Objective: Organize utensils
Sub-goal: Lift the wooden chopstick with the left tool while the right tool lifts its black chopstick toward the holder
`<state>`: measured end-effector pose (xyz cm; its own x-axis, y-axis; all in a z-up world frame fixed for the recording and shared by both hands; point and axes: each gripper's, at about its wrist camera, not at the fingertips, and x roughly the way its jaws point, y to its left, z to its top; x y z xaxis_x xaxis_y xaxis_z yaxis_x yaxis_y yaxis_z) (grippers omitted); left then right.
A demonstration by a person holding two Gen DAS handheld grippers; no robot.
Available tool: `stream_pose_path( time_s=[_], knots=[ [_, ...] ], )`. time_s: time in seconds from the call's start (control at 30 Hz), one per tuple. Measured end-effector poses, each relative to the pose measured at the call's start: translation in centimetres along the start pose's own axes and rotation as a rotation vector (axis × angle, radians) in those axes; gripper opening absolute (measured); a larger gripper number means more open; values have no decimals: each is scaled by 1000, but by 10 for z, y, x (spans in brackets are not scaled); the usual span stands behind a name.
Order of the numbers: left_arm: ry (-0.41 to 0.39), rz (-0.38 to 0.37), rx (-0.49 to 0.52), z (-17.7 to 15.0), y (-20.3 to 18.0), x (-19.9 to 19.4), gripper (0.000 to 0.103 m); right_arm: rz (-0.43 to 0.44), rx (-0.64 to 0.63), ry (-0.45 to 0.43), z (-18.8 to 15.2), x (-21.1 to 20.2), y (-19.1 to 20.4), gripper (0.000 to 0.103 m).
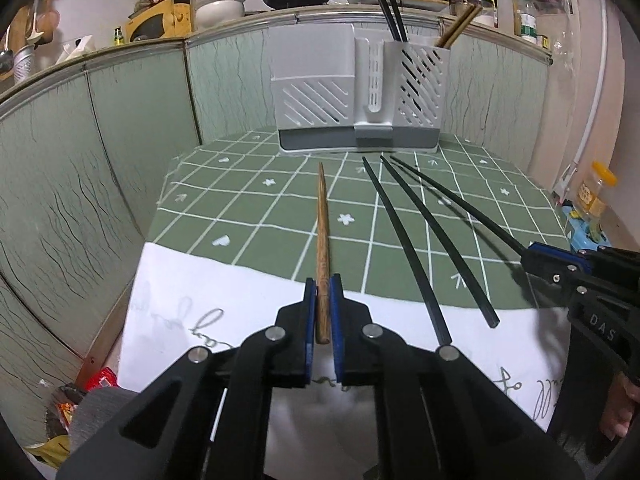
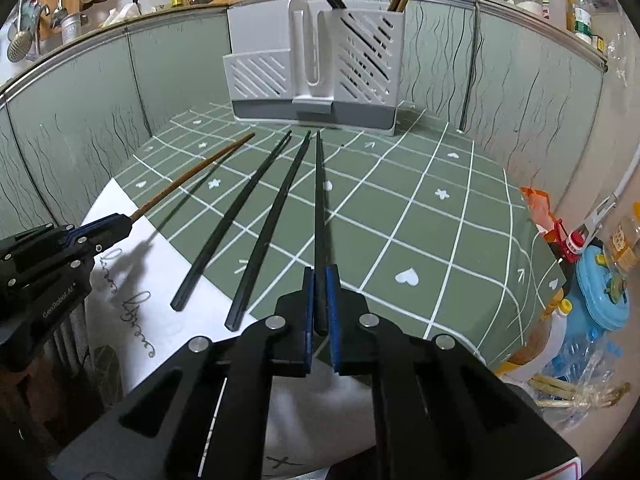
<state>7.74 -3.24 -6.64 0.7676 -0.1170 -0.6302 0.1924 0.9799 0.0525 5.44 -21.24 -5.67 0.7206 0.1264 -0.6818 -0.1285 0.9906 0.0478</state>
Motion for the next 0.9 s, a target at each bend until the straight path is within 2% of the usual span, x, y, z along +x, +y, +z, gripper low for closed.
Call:
stream_pose_path(
  time_s=[0.43,0.73,0.9],
  knots=[
    [-53,-11,-20,25,12,-22,8,19,-3,-62,25,-27,-3,6],
    [-99,-25,-28,54,21,-35,8,29,2,-107,52,-43,-12,6],
    [-128,-68,-38,71,27,-42,8,48,21,-116,68,-47,-22,6]
  ],
)
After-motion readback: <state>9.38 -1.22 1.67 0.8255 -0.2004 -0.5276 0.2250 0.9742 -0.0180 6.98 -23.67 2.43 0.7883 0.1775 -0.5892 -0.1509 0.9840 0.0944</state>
